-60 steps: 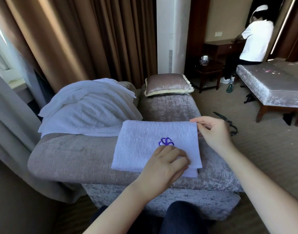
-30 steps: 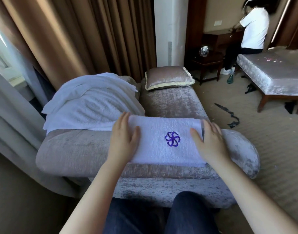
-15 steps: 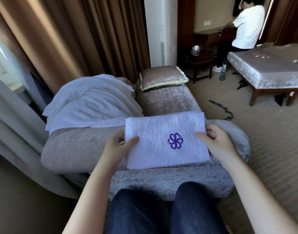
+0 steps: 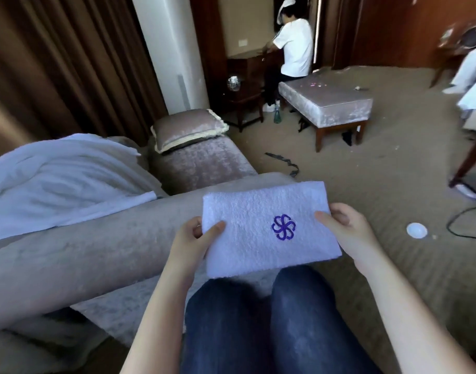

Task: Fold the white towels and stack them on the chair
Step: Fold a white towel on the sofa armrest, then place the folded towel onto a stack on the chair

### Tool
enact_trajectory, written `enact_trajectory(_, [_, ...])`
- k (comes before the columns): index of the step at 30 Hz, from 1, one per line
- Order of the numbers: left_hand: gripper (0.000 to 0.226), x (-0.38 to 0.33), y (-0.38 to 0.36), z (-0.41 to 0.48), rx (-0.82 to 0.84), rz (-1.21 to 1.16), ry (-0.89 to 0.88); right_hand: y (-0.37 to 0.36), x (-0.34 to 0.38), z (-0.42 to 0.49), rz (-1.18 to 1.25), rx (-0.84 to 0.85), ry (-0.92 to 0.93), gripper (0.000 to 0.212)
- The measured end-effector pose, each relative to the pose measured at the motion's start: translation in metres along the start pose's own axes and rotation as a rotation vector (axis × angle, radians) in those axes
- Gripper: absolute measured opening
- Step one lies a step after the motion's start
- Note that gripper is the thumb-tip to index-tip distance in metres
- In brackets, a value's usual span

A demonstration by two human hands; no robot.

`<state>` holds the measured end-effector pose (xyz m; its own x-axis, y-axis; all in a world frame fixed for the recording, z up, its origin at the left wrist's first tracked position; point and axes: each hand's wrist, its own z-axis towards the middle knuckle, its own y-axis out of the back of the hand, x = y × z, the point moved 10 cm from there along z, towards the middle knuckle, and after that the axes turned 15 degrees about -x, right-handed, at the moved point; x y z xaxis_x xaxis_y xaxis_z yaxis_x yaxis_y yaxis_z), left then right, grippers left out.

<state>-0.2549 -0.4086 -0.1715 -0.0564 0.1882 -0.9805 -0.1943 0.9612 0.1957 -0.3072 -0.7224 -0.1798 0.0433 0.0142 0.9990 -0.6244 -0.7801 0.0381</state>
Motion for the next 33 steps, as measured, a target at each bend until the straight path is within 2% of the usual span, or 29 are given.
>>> enact_trajectory(5, [0.047, -0.003, -0.082, -0.030, 0.196, -0.005, 0.004, 0.099, -0.008, -0.008, -0.042, -0.209, -0.023, 0.014])
enact_trajectory(10, [0.027, -0.008, -0.155, -0.073, 0.376, -0.019, 0.006, 0.188, -0.019, -0.035, -0.069, -0.384, -0.061, 0.015])
enact_trajectory(16, [0.027, -0.012, -0.210, -0.118, 0.551, 0.036, -0.035, 0.268, -0.029, -0.077, -0.083, -0.568, -0.073, 0.021])
enact_trajectory(25, [0.024, -0.018, -0.290, -0.206, 0.842, 0.091, -0.081, 0.374, -0.040, -0.164, -0.105, -0.861, -0.102, 0.015])
enact_trajectory(33, [0.030, -0.017, -0.335, -0.298, 1.053, 0.069, -0.076, 0.438, -0.049, -0.253, -0.296, -1.008, -0.171, 0.013])
